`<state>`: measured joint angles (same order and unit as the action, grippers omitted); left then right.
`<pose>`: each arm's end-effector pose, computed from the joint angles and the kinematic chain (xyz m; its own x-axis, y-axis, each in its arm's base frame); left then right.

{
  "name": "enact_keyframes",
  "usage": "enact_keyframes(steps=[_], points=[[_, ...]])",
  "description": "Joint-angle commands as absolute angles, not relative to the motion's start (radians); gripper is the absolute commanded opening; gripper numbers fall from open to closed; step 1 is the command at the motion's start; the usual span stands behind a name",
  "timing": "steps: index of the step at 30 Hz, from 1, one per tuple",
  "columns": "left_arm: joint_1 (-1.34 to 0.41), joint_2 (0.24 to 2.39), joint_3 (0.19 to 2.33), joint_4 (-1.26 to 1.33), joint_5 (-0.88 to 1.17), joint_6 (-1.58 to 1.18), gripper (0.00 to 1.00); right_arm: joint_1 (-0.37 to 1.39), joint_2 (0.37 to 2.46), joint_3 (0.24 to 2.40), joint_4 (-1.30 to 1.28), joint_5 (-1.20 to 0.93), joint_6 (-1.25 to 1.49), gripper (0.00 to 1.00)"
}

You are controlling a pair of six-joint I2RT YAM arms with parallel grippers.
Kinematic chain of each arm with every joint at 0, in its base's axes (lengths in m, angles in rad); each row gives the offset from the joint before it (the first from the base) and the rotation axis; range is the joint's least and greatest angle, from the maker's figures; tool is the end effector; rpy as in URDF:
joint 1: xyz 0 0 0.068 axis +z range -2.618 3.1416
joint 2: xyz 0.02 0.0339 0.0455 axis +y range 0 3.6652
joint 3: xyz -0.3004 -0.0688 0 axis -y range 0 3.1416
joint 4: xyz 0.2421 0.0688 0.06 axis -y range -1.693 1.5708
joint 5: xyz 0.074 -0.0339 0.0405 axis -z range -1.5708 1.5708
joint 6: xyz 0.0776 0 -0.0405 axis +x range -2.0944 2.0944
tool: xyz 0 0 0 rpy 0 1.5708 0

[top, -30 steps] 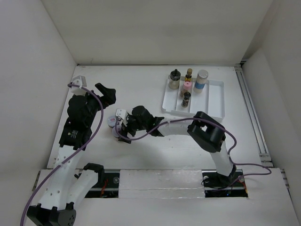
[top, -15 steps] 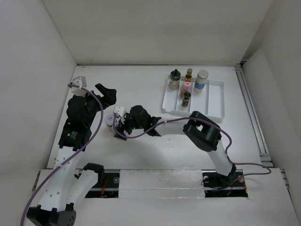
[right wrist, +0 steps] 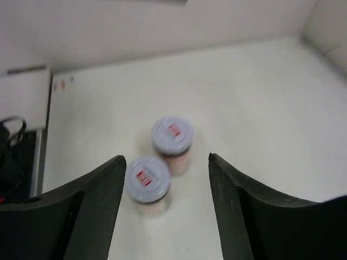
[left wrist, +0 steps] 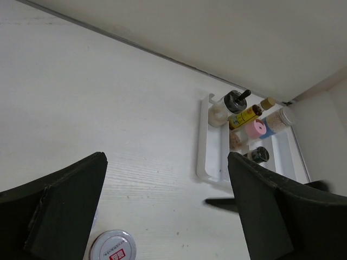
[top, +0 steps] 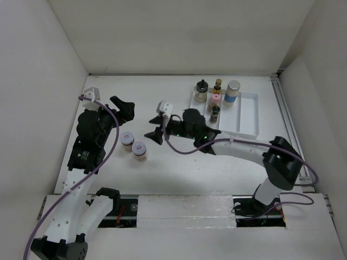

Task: Organize the condiment bottles

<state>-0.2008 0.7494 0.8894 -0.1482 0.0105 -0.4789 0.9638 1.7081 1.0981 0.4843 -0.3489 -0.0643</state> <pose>0.1792 -0.0373 0.4101 -0.1038 -0.4491 -0.8874 0.1824 0.8685 -0.4609 0.2290 0.3763 0.3031 -0.0093 -0.1193 -0.9928 -0.9679 0.2503 -0.0210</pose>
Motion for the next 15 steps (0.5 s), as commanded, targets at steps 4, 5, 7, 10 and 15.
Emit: enact_keyframes(steps=[4,5,7,10,15], points=[[-0.195,0.727,0.884,-0.098,0.034,-0.466,0.90,0.830,1.557,1.172,0.402,-0.370,-0.109,0.82],[-0.195,0.727,0.884,-0.098,0.034,-0.466,0.90,0.830,1.598,1.218,0.356,-0.370,-0.129,0.90],[-0.195,0.727,0.884,-0.098,0.034,-0.466,0.90,0.848,1.643,1.229,0.316,-0.417,-0.140,0.96],[-0.195,0.727,0.884,-0.098,0.034,-0.457,0.90,0.919,1.726,1.252,0.305,-0.428,-0.153,1.00],[-0.195,0.736,0.884,-0.098,0.034,-0.457,0.90,0.994,1.807,1.264,0.273,-0.377,-0.192,1.00]])
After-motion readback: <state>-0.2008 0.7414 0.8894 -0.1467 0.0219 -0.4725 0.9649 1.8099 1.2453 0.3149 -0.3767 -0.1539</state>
